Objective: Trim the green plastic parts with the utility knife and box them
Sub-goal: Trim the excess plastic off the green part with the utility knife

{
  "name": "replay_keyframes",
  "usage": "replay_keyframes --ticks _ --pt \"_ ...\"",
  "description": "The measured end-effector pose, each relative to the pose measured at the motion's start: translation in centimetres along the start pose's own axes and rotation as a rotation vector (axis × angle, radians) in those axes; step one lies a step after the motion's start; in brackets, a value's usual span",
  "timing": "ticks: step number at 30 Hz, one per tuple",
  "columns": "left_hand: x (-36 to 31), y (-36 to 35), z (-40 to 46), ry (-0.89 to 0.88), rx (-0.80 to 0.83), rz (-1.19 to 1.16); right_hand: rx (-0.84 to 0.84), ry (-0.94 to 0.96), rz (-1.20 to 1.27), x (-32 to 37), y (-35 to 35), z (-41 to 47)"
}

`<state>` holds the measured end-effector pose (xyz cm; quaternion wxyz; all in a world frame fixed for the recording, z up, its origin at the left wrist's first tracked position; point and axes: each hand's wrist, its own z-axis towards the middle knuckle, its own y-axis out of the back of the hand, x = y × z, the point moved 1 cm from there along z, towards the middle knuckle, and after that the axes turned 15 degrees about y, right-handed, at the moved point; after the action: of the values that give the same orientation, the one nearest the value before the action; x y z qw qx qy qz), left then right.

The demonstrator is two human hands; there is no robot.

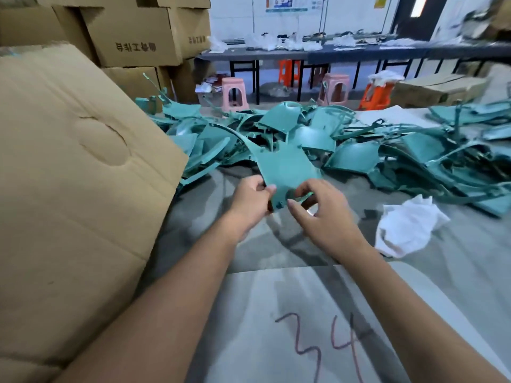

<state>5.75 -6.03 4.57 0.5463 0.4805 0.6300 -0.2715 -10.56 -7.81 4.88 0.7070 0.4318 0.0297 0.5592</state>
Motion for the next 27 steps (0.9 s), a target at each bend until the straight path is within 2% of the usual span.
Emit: replay_keyframes --ticks 2,4,6,7,9,11,13,16,20,23,27 --pt "0.5 0.9 -0.6 -0.070 -0.161 0.045 0.023 -0.095 -0.212 -1.0 1.2 -2.3" --pt "0.8 1.5 -1.7 -0.162 -0.298 0.065 0.212 -0.231 -0.452 -1.9 1.8 -4.2" --pt "1.5 2.0 -2.6 -0.194 -0.429 0.030 0.390 -0.304 -0.519 -2.8 1.9 -5.3" --pt "2.0 2.1 -3.0 -0.178 -0.485 -0.027 0.399 -0.323 -0.508 -3.1 1.9 -5.5" --pt "2.8 2.1 -3.8 -0.105 -0.629 -0.072 0.281 -0.334 -0.461 -3.3 2.1 -5.6" --pt "3.9 2.2 -4.5 -0.098 -0.731 0.042 0.043 -0.328 -0.326 -3.0 2.4 -5.7" --pt "5.3 2.4 -4.5 -0.128 -0.680 0.135 -0.085 -0.224 -0.247 -2.4 2.4 -6.1" --pt "6.0 3.1 -4.2 -0.145 -0.483 0.176 -0.073 -0.047 -0.229 -1.5 2.0 -6.6" --pt "5.3 2.4 -4.8 -0.031 -0.093 -0.104 -0.089 0.159 -0.070 -0.1 1.1 -5.8" --pt "5.7 0.7 -5.9 0.013 0.125 -0.219 -0.059 0.186 -0.010 0.8 0.5 -5.9" --pt "4.8 -0.2 -6.4 0.056 0.249 -0.323 -0.064 0.181 -0.149 1.1 0.5 -6.0"
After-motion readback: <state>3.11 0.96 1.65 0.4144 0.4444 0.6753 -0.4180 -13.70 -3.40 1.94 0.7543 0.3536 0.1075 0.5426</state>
